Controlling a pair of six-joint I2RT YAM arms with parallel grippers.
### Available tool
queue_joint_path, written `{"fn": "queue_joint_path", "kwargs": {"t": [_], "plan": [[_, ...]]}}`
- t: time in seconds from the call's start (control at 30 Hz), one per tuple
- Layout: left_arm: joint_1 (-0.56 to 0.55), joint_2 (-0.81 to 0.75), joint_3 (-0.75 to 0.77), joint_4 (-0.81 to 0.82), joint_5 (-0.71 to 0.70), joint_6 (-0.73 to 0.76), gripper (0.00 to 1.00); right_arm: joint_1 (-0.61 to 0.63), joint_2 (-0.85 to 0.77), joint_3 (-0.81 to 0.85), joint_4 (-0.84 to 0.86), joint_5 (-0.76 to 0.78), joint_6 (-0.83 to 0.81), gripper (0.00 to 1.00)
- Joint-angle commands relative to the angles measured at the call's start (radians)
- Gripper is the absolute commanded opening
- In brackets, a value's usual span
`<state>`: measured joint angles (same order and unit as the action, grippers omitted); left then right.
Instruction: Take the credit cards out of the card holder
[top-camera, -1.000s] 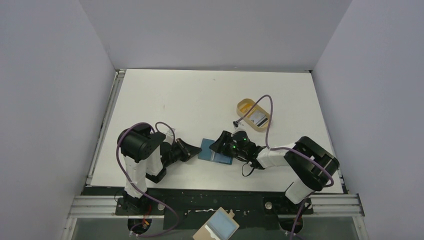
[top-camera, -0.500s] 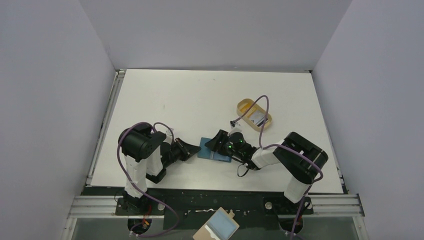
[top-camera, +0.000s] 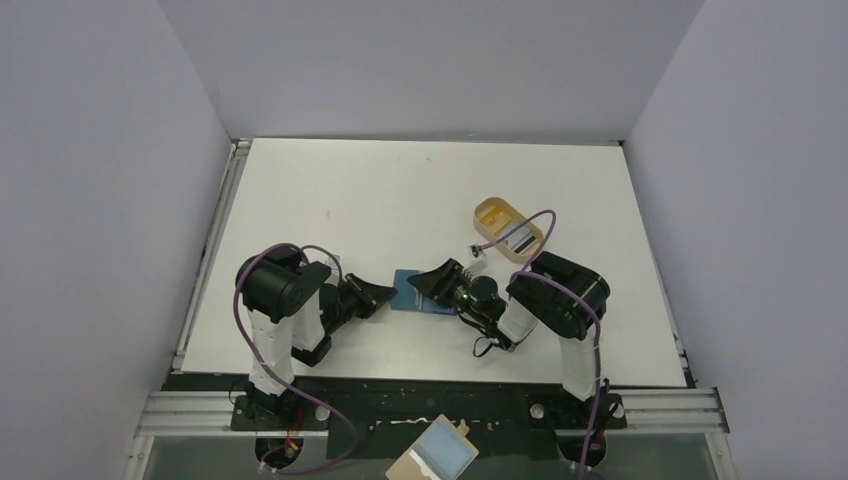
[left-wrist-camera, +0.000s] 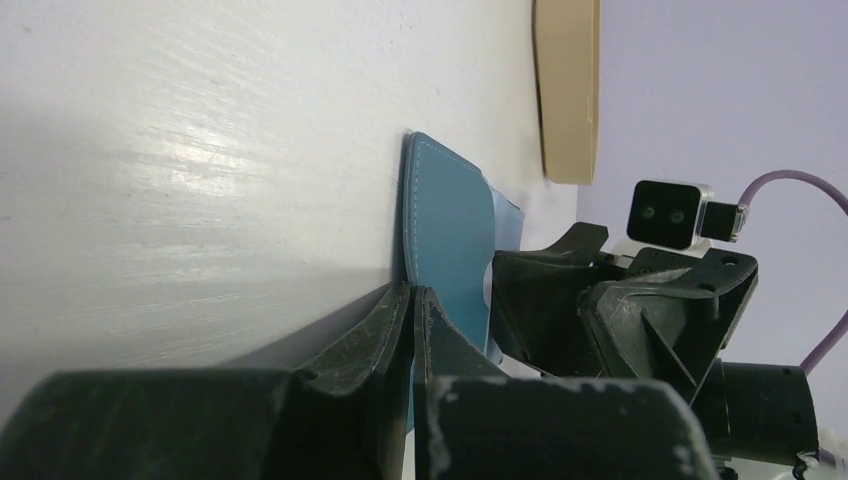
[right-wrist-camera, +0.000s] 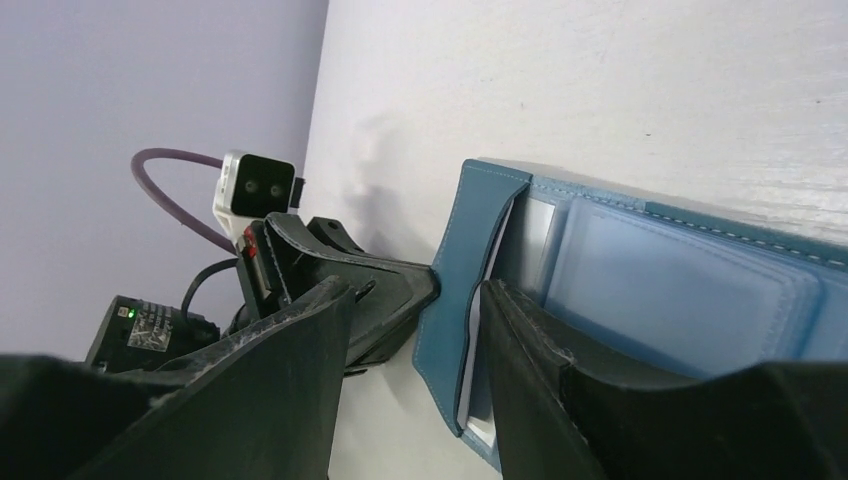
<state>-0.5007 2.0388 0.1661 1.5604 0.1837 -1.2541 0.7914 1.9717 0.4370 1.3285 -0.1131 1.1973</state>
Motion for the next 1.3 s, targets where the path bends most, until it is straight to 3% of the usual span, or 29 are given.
{"fn": "queue_joint_path", "kwargs": {"t": [0.0,0.07,0.33,0.4,0.53,0.63,0.9,0.97,1.13,1.27], "plan": [[-0.035,0.045,-0.002,-0.163,0.063,0.061,0.00,0.071,0.029,0.048,0.157,-0.195,0.074,0.50],[-0.035,0.046,-0.001,-0.163,0.063,0.061,0.00,0.069,0.002,0.062,0.056,-0.198,0.070,0.49],[-0.033,0.050,0.005,-0.163,0.067,0.061,0.00,0.085,-0.214,0.206,-0.778,-0.094,-0.147,0.49],[-0.033,0.052,0.008,-0.163,0.068,0.060,0.00,0.087,-0.224,0.245,-0.866,-0.083,-0.173,0.49],[-0.033,0.053,0.009,-0.163,0.067,0.059,0.00,0.087,-0.193,0.248,-0.806,-0.124,-0.150,0.49],[-0.033,0.053,0.008,-0.163,0.068,0.059,0.00,0.086,-0.147,0.222,-0.658,-0.172,-0.100,0.49],[-0.033,0.052,0.008,-0.163,0.071,0.060,0.00,0.068,0.032,0.133,0.051,-0.310,0.152,0.47],[-0.033,0.053,0.006,-0.163,0.072,0.061,0.00,0.065,0.086,0.141,0.155,-0.331,0.202,0.45],[-0.030,0.051,-0.001,-0.163,0.070,0.062,0.00,0.068,0.075,0.159,0.037,-0.341,0.193,0.37],[-0.029,0.050,-0.003,-0.163,0.068,0.064,0.00,0.070,-0.055,0.181,-0.332,-0.314,0.065,0.30]]}}
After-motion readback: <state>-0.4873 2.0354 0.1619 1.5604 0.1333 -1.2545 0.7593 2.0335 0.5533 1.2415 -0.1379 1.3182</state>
